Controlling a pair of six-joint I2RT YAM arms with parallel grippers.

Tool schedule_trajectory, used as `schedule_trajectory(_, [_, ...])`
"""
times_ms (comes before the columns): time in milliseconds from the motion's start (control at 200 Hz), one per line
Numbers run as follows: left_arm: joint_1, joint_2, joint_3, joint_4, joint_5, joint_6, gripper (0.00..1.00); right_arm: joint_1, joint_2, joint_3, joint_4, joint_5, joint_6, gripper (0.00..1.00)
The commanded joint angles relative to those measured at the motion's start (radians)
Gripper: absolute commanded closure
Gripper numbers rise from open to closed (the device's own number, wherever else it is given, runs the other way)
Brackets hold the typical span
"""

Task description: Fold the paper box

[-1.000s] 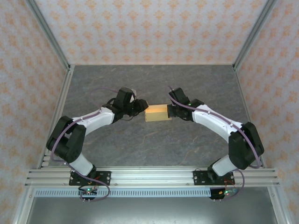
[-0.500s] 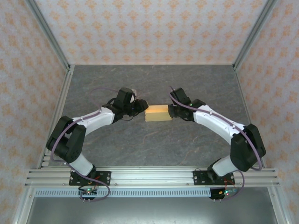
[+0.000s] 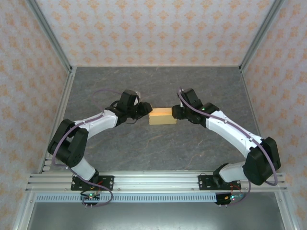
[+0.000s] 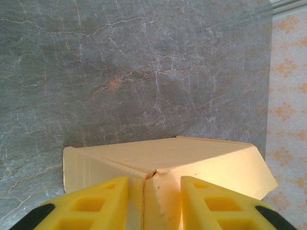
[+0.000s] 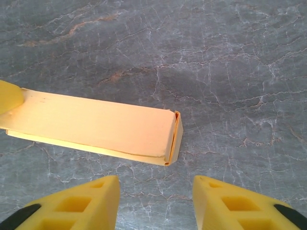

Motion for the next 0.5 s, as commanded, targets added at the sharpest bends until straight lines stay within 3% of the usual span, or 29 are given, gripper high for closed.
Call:
schedule_trajectory(0, [-0.011, 0.008, 0.005, -0.101, -0.039, 0.029, 0.67, -0.049, 0.036, 0.04, 0.014, -0.057, -0.001, 0.54])
schedule_trajectory(255, [-0.012, 0.007, 0.015, -0.118, -0.041, 0.04, 0.68, -0.115, 0.146, 0.075, 0.067, -0.16, 0.003, 0.53])
schedule_trajectory(495, [-0.014, 0.0, 0.009, -0.119, -0.046, 0.044, 0.68, -0.121, 0.171, 0.035, 0.095, -0.179, 0.012, 0.54])
